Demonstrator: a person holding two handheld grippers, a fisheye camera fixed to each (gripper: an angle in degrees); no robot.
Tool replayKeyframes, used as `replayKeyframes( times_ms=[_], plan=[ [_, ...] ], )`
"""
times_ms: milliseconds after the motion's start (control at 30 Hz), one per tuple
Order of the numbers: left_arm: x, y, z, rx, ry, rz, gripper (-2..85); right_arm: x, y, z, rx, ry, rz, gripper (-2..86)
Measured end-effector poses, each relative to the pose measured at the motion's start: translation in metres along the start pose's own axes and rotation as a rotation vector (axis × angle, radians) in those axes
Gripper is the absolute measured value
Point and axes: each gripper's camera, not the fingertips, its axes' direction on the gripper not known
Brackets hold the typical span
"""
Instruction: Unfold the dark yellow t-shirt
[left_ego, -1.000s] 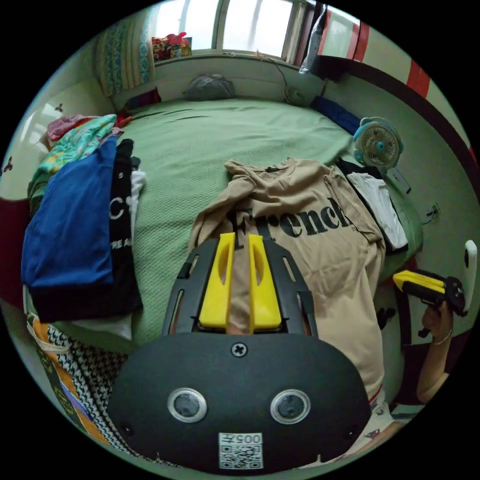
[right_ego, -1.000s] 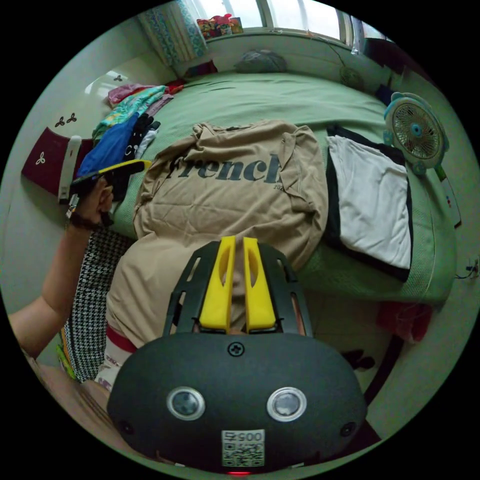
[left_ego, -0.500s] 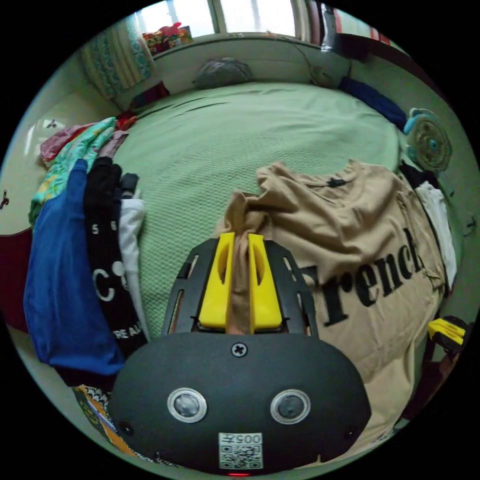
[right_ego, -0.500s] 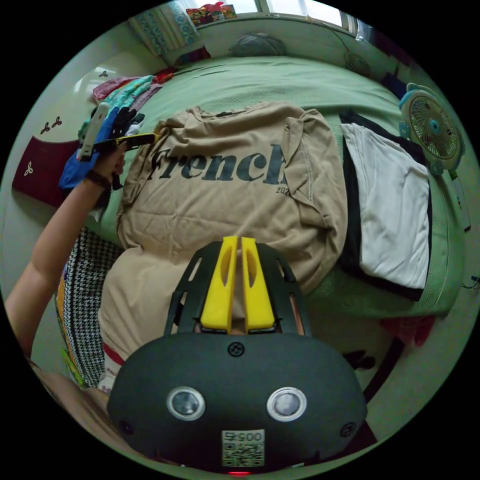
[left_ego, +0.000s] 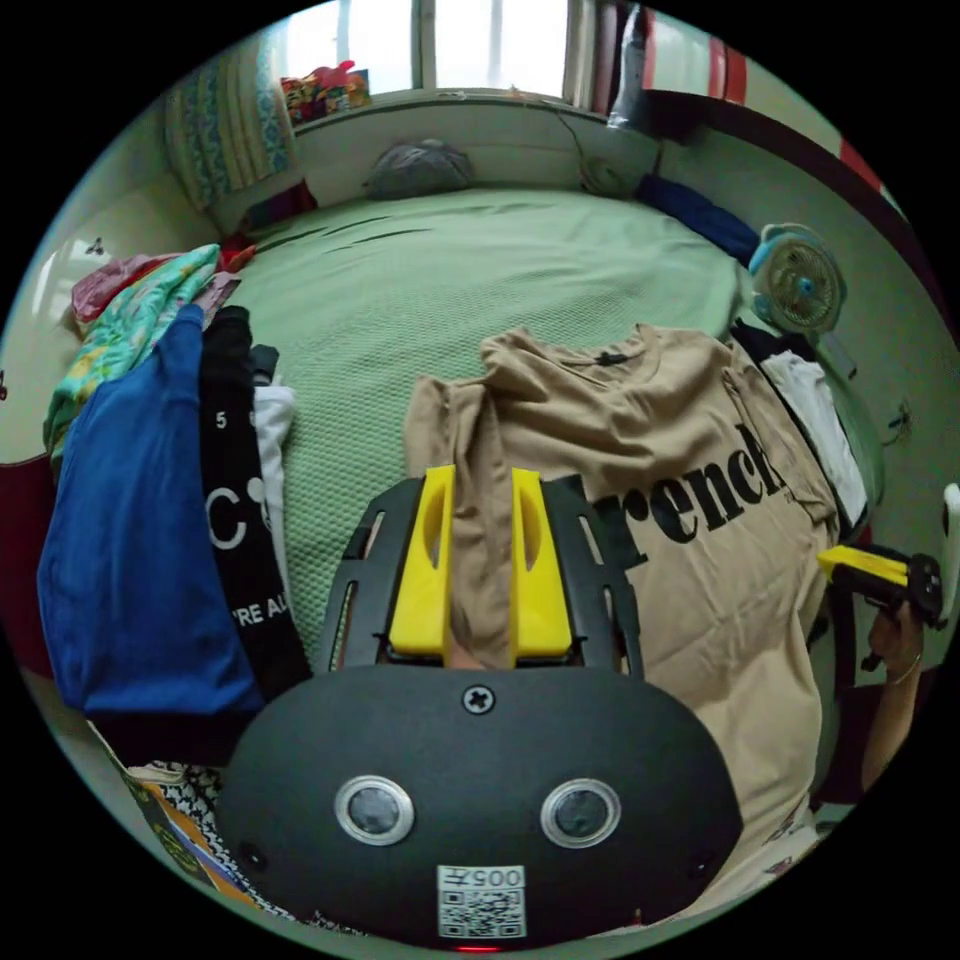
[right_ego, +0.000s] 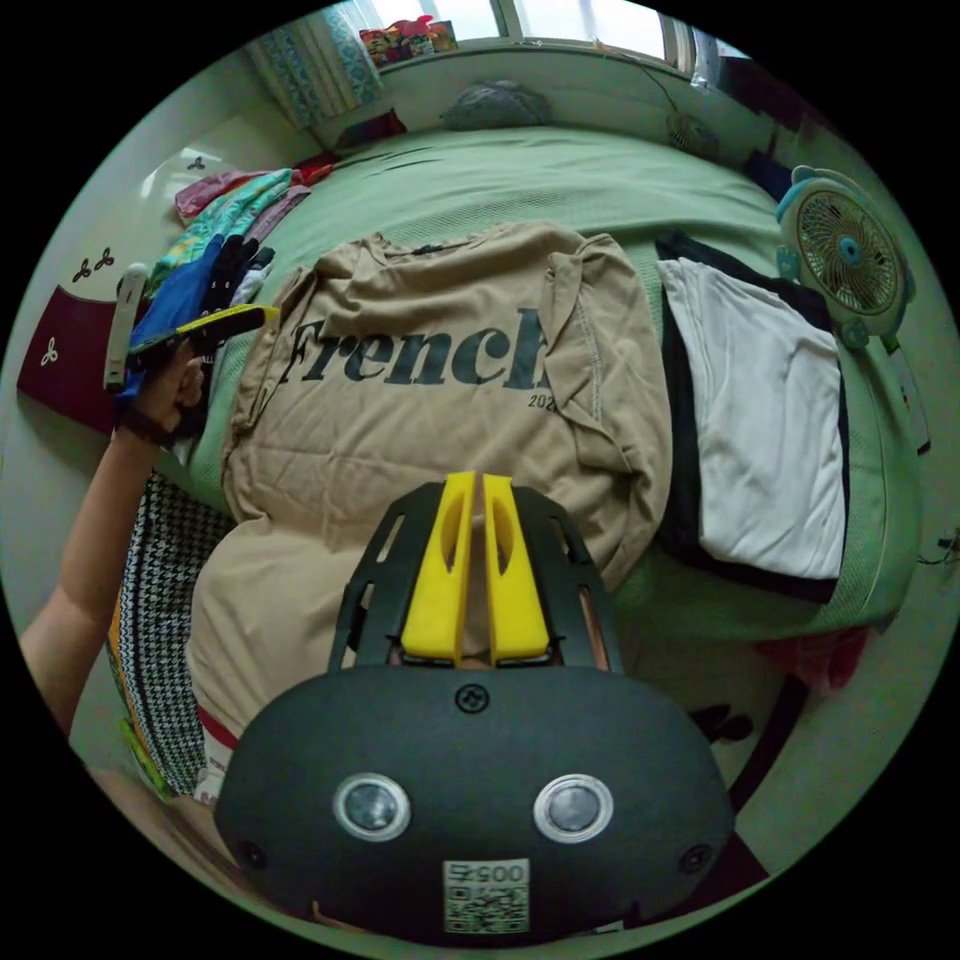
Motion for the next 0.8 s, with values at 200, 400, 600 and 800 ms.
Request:
replayKeyframes(
  times_ms=[200, 400, 600, 800],
  plan=[
    [-0.004, -0.025, 0.04, -0.05, 0.001, -0.103, 9.9, -0.004, -0.003, 0.011, -0.007, 0.021, -0.012, -0.8],
    [-0.003, -0.038, 0.053, -0.099, -0.044, -0.094, 3.4, 0.003, -0.009, 0.023, -0.028, -0.008, 0.017, -0.8],
    [-0.041, -0.042, 0.031, -0.09, 0.073, -0.1, 1.2, 0.006, -0.022, 0.034, -0.033, -0.025, -0.001, -0.8],
    [-0.104, -0.037, 0.019, -0.13, -0.063, -0.224, 0.5, 0.012, -0.03, 0.038, -0.017, -0.049, 0.012, -0.8]
  ],
)
